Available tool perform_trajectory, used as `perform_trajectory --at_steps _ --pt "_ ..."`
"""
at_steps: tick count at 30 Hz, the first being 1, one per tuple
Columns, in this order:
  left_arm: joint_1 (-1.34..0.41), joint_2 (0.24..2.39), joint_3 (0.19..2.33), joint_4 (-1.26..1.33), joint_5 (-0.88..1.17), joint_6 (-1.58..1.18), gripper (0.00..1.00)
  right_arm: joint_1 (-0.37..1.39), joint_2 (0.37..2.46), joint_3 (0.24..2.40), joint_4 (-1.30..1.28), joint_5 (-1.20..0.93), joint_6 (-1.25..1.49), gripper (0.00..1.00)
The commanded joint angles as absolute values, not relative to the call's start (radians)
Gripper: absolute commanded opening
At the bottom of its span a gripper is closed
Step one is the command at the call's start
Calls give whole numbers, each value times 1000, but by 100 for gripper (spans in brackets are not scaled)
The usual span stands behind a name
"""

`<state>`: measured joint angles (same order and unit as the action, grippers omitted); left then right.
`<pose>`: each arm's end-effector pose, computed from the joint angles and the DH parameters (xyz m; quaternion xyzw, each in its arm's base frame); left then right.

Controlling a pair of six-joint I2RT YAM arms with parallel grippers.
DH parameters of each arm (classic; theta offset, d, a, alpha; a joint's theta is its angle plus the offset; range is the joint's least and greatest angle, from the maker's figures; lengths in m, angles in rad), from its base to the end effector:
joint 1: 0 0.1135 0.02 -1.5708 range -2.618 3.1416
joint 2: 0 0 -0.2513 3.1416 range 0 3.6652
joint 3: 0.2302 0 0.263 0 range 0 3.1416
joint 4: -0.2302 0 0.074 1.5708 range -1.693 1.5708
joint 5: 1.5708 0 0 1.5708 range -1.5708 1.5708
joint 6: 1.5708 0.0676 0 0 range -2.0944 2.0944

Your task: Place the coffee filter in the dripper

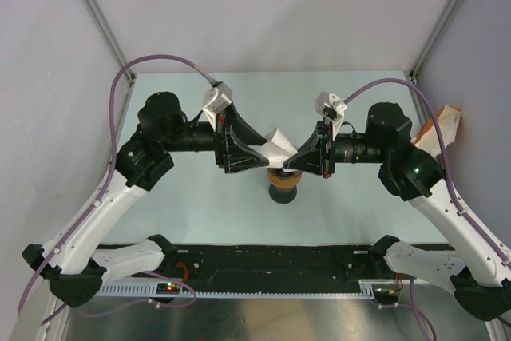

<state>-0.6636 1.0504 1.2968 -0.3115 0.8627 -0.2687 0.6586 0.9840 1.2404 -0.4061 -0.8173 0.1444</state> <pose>0.1625 -0.1923 0.4445 0.4104 0.5939 -0.5517 0.4177 0.1535 0.1811 0.4278 -0.4275 0.6068 0.5112 0.4332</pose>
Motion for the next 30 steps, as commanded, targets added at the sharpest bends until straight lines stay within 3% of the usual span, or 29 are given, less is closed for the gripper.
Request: perform_trajectory --at_steps 1,3,5,7,8,9,11,13,16,19,24,30 --pt "-687 1077 1352 -298 855 -279 67 694 969 1269 -374 -747 87 0" --pt "-700 1088 1358 -298 864 -273 63 699 966 1269 -373 -729 80 0" --pt "-712 1096 1364 -297 884 -260 45 700 963 1269 -379 -718 73 1" --pt "-716 1097 1368 -296 900 -233 15 701 955 1269 -389 -711 67 7" --pt "-718 1094 1369 -296 906 -210 8 699 953 1269 -397 -710 66 18" --pt "-718 1087 1369 -297 908 -189 4 696 947 1269 -413 -711 64 29" --pt "-718 1068 1367 -297 906 -132 1 687 937 1269 -456 -715 69 59" --pt "-722 1043 1359 -301 905 -63 0 666 930 1269 -521 -740 77 73" --pt "-741 1009 1341 -321 887 65 0 639 944 1269 -617 -805 89 86" --pt "-782 993 1337 -371 866 175 0 637 970 1267 -646 -867 113 89" --pt "-873 979 1329 -466 783 364 0 658 1008 1267 -558 -935 176 88" --pt "-902 974 1318 -506 731 433 0 709 1023 1267 -496 -979 238 69"
